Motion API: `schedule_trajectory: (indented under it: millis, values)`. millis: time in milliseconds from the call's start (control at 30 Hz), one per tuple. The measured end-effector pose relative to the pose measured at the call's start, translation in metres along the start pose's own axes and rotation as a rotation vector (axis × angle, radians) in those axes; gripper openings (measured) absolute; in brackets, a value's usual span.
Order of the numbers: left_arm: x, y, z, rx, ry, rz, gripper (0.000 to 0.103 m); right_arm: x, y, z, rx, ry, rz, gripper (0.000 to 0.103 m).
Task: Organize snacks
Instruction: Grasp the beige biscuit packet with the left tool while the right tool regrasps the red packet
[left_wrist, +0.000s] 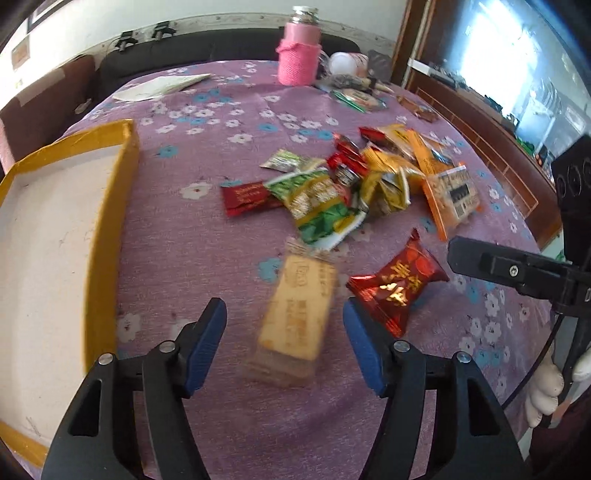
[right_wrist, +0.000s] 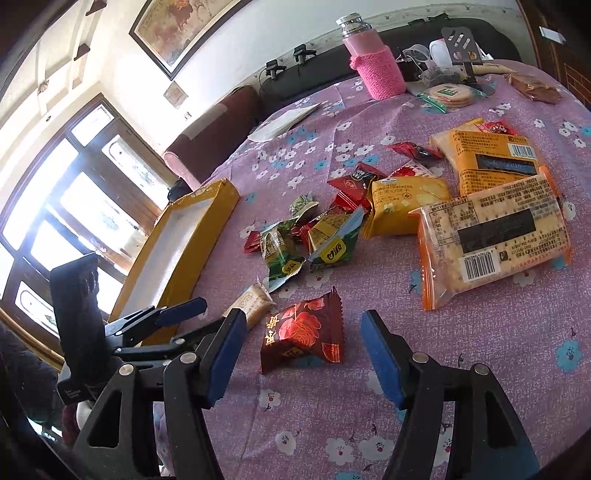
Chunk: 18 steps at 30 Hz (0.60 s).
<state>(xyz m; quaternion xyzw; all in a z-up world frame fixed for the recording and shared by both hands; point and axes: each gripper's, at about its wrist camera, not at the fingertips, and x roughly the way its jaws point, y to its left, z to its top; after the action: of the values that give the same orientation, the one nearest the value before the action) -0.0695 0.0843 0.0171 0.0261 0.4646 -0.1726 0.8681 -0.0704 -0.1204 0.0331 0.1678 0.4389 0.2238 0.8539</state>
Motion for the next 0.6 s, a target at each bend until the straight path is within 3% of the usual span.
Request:
schedule_trajectory:
  millis: [133, 167, 233, 433, 600]
  values:
    - [0.015, -0.023, 0.003, 0.099, 0.034, 0.063, 0.061, -0.005, -0.001, -0.004, 0.028, -0.003, -0.002, 0.067]
    - [0.015, -0.025, 0.003, 0.106, 0.031, 0.065, 0.047, -0.008, -0.002, -0.005, 0.039, -0.005, 0.002, 0.067]
    - [0.013, -0.022, 0.005, 0.086, 0.03, 0.061, 0.031, -0.01, -0.002, -0.007, 0.06, -0.003, 0.006, 0.067]
    - [-0.002, 0.0, -0.005, -0.026, -0.004, 0.01, 0.031, 0.0, 0.004, -0.012, 0.115, 0.041, 0.016, 0.067]
    - [-0.035, 0.021, -0.017, -0.103, -0.079, -0.023, 0.031, 0.017, 0.011, 0.001, 0.163, 0.031, -0.078, 0.068]
